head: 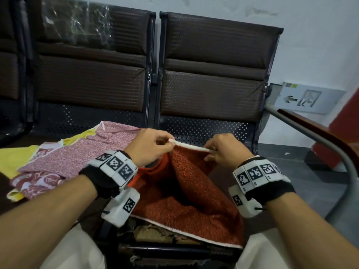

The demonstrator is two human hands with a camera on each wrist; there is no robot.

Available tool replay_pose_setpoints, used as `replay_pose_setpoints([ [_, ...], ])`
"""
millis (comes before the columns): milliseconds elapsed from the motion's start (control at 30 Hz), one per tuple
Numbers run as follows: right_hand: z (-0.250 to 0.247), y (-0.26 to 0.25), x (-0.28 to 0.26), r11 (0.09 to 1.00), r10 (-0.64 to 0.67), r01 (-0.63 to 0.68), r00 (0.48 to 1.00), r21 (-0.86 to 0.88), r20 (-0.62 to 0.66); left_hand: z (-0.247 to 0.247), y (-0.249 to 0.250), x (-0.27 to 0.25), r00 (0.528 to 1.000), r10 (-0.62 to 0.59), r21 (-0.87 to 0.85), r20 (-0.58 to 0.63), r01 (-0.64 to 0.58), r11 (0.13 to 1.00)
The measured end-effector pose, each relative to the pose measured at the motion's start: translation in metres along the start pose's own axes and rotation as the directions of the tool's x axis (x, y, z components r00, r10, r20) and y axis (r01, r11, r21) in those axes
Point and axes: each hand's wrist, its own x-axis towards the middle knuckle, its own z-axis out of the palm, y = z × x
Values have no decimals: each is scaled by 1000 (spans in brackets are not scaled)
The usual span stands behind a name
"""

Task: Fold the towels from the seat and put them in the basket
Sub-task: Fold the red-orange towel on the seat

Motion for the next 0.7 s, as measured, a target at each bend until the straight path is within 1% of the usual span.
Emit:
replay_pose_setpoints([
  [67, -8, -6, -4, 994, -10, 3, 998, -109, -67, -2, 7, -4, 999, 31, 64, -29, -30, 998],
  [133, -20, -12, -8, 982, -4, -21, 991, -187, -134, -7, 16, -6, 998, 32, 70, -63, -28, 997],
  [167, -29, -15, -8, 985, 4, -28, 990, -172, -141, -12, 21, -6, 997, 36, 78, -75, -30, 997],
  [233, -51, -21, -7, 993, 17, -31, 993, -114, -116, -25, 31, -1, 996, 55, 135, -74, -44, 990],
  [333, -90, -30, 1, 998, 52, -56, 994, -42, -95, -49, 51, 12, 996, 76, 296, -45, -59, 953],
  [400, -111, -36, 7, 997, 68, -71, 990, -18, -122, -62, 65, 26, 993, 93, 393, -71, -58, 918],
  [467, -128, -41, 13, 995, 102, -100, 977, 18, -186, -72, 78, 42, 986, 97, 434, -136, -29, 901],
  [533, -143, -44, 18, 990, 140, -127, 951, 61, -276, -78, 89, 59, 977, 94, 431, -189, -4, 902],
  [600, -156, -46, 20, 990, 139, -114, 911, 87, -389, -83, 98, 72, 967, 104, 404, -232, -2, 915],
  [700, -167, -44, 13, 994, 76, -14, 813, 112, -578, -86, 111, 77, 928, 180, 320, -326, -70, 945],
])
